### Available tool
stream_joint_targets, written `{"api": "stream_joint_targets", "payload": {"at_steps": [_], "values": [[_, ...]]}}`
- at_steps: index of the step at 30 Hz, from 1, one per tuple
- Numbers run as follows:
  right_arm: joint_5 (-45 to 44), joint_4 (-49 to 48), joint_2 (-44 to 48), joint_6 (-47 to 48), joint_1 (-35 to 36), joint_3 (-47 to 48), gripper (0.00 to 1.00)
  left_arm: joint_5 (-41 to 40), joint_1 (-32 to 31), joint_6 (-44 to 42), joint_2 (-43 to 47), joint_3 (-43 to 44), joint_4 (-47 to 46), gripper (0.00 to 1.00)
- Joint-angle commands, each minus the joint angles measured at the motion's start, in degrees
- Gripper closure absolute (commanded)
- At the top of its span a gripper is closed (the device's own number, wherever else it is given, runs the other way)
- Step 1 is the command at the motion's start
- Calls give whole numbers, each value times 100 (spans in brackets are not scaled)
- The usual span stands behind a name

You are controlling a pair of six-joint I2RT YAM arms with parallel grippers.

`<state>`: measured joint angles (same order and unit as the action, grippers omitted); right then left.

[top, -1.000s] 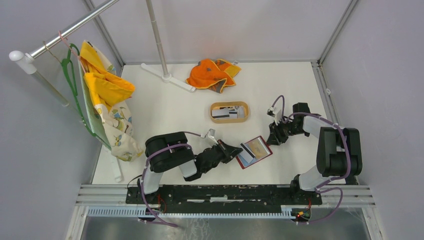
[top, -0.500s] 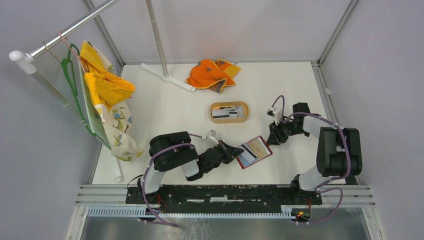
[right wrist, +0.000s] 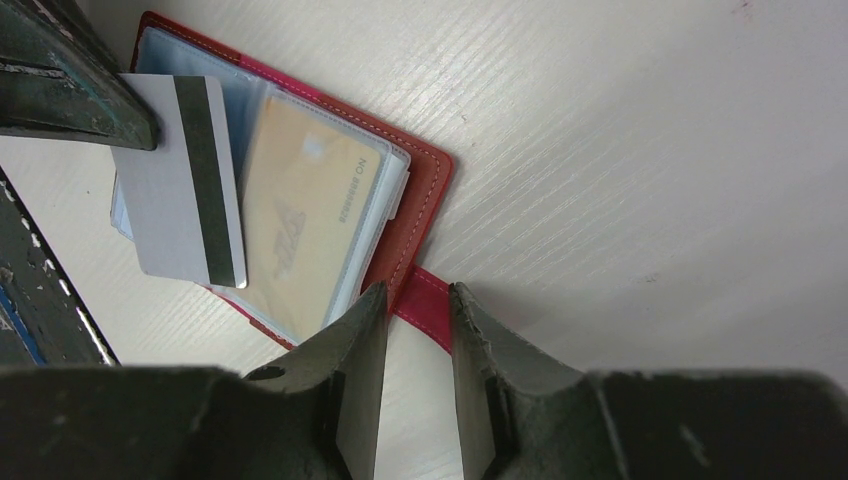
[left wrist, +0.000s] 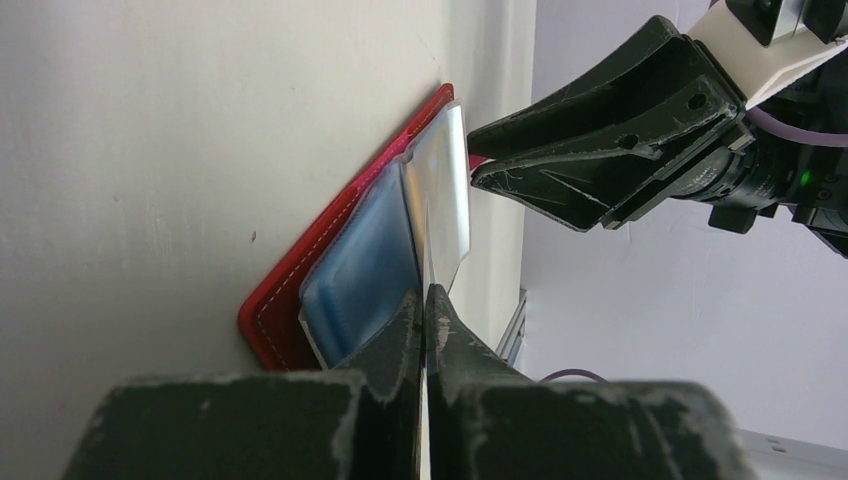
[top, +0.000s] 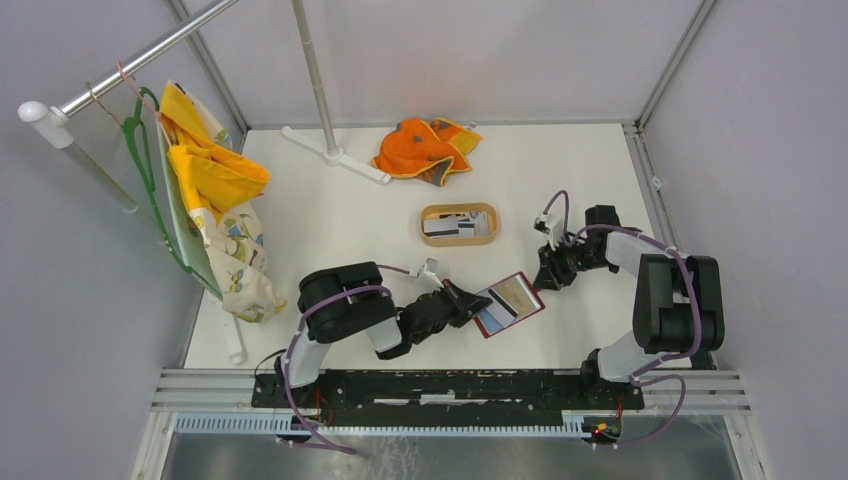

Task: Put the credit cards into the card holder
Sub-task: Insert the credit card into the card holder.

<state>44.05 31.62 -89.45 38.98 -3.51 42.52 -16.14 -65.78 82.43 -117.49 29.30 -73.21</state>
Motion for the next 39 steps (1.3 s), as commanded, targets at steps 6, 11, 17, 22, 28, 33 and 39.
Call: {"api": "stream_joint_targets", "payload": {"at_steps": [6, 11, 17, 22, 28, 33, 39], "values": [[-204, 19, -34, 4, 45, -16, 65, 113, -38, -30, 46, 211, 111, 98], [-213, 19, -29, 13, 43, -25, 65, 49, 23, -53, 212, -34, -82, 98], [-222, 20, -29, 22, 50, -25, 65, -3, 40, -241, 615, -311, -150, 98], [-222, 20, -22, 22, 44, -25, 65, -22, 41, -289, 711, -381, -69, 98], [-222, 16, -8, 22, 45, -27, 65, 33, 58, -190, 480, -284, -150, 98], [-217, 19, -6, 22, 51, -33, 65, 76, 123, -171, 398, -242, -119, 98], [-222, 20, -2, 31, 46, -25, 65, 120, 145, -194, 341, -162, -4, 98]]}}
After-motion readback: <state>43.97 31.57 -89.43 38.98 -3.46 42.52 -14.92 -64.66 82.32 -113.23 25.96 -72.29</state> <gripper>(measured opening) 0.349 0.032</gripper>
